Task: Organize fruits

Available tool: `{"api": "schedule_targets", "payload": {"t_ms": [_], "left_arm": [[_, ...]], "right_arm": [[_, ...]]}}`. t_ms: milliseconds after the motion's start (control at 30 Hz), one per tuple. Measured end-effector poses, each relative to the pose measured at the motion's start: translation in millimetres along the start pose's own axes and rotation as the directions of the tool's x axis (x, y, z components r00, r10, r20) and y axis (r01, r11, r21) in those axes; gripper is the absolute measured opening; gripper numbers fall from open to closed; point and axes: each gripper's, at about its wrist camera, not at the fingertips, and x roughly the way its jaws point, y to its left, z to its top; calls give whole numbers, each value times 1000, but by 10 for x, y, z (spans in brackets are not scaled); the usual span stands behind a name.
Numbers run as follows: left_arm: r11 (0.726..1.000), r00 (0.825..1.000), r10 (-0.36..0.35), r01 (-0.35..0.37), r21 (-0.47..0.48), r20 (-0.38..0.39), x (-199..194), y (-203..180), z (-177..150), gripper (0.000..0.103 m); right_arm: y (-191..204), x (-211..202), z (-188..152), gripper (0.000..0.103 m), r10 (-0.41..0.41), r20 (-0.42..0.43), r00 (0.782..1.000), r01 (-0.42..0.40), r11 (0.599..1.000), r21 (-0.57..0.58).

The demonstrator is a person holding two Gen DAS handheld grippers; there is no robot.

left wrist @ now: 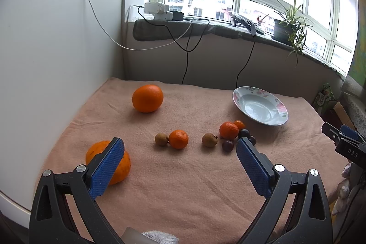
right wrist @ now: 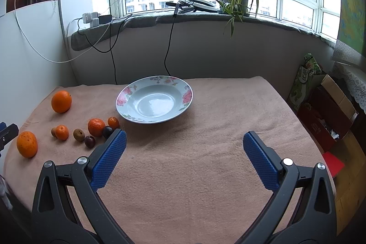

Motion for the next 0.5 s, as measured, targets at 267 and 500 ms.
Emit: {"api": "schedule_targets", "payload": {"t_ms": [267,500], "left_arm": [[1000,1000,1,-1,-1,1,-19,7,-1,98],[1000,1000,0,0,0,1,-17,17,-3,98]], "right_arm": [[5,-5,-3,103,1,0,1000,-1,1000,0],[6,-4,-2,103,1,0,1000,-1,1000,0]]}}
